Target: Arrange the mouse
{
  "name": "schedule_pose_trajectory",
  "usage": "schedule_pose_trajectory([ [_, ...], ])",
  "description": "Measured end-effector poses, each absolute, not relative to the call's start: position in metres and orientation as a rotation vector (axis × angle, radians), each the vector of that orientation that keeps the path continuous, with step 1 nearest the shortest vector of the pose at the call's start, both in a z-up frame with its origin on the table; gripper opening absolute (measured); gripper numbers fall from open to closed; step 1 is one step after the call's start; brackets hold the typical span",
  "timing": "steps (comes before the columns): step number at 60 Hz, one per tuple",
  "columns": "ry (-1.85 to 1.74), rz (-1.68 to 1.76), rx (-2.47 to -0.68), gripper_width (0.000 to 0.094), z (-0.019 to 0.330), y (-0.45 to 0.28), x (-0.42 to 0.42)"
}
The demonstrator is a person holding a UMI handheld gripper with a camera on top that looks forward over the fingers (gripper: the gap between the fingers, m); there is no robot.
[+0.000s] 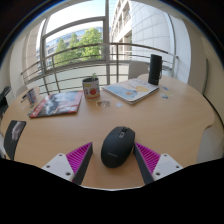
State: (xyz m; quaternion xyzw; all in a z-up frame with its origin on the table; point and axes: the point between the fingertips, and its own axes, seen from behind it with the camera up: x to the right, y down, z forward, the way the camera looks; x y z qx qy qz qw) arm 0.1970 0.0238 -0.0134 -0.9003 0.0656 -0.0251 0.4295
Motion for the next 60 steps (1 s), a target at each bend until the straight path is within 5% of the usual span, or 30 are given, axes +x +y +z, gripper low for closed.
schedule_pose_trajectory([
  [4,0.142,-0.091,-2.236,0.0795,-0.014,0.039,0.198],
  [11,0.136,-0.094,-2.227,0.0531,-0.014,0.054,0.194],
  [30,0.120,-0.209,-2.227,0.0394,0.002,0.049,0.192],
  [37,0.168,-0.243,-2.122,0.0394,0.074,0.041,0.170],
  [50,0.247,-0.165,-1.806,0.0393,0.276,0.024,0.039],
  [55,0.214,-0.092,-1.759,0.0390,0.310,0.024,-0.041],
  [60,0.158,-0.030,-1.767,0.0389,0.305,0.023,-0.135],
])
